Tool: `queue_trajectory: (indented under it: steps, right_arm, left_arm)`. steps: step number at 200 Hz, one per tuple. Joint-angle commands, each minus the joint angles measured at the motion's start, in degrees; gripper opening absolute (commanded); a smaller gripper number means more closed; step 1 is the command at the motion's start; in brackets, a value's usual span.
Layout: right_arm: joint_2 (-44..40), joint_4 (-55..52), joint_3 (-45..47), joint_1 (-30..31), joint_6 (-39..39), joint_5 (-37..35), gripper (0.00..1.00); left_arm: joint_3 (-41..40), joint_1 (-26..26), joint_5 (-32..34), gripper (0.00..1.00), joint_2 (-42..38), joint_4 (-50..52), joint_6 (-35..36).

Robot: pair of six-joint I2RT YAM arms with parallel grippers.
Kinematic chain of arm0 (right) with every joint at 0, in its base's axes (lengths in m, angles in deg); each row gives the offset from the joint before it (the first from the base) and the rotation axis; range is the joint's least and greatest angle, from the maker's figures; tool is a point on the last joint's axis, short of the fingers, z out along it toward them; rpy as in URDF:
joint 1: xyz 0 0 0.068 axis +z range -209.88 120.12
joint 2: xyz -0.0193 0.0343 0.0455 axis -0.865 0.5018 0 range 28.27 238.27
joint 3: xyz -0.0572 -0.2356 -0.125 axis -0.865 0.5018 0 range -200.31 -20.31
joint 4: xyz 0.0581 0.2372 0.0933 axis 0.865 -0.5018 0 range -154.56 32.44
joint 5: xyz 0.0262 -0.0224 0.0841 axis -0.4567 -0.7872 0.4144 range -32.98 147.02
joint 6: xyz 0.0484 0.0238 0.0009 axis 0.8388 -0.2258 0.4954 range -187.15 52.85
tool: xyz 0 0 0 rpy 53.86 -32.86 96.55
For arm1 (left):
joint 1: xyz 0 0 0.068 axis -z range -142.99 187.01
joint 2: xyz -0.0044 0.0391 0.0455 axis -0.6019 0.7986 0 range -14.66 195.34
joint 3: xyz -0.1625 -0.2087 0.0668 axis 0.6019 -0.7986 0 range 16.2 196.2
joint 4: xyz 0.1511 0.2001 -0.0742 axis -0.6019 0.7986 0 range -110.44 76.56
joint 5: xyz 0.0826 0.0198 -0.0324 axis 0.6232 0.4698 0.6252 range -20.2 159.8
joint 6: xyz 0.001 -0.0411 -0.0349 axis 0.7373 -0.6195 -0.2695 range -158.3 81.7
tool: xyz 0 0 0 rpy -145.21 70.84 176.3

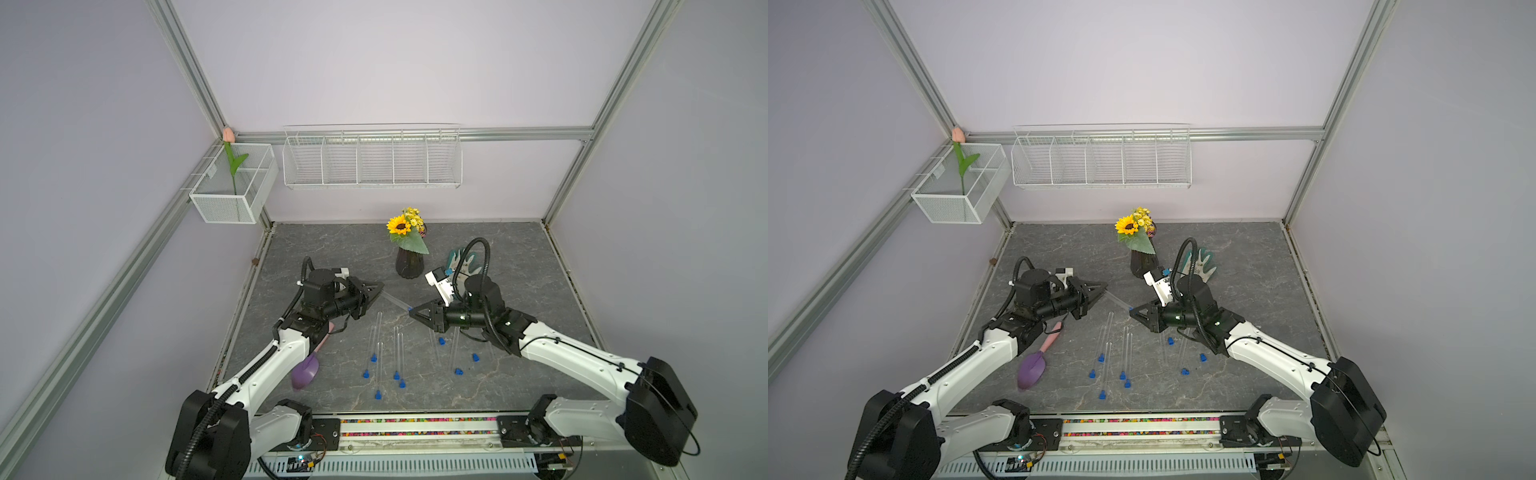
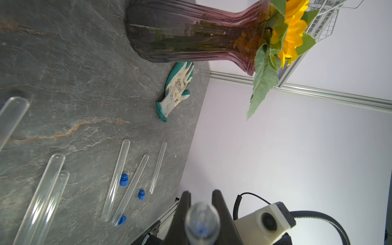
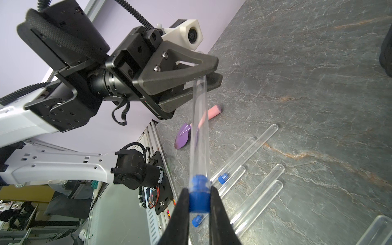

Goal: Remove stoppers from test tubes
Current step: Open the stopper on the test tube.

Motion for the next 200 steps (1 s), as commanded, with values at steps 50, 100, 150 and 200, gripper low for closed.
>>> queue_trajectory:
  steps: [50,100,150,200]
  right_arm:
    - [-5.5,-2.2,2.1,9.0,-24.7,-14.9,0.11]
    - [-9.5,-1.2,6.1,11.1,-31.7,-19.4,0.11]
    - [-9.8,-6.6,5.3,11.1,-27.9,-21.0,0.12]
    - [-6.1,-15.3,2.1,10.6,-19.3,-22.8,0.14]
  left_arm:
    - [3.2,-1.3,0.9,0.00,2.0,3.0,1.9]
    - [3.3,-7.0,-2.7,0.00,3.9,2.4,2.0]
    - [6.6,-9.1,-5.2,0.00,5.1,10.0,9.5]
    - [10.8,-5.8,-1.6,0.00,8.5,27.0,28.7]
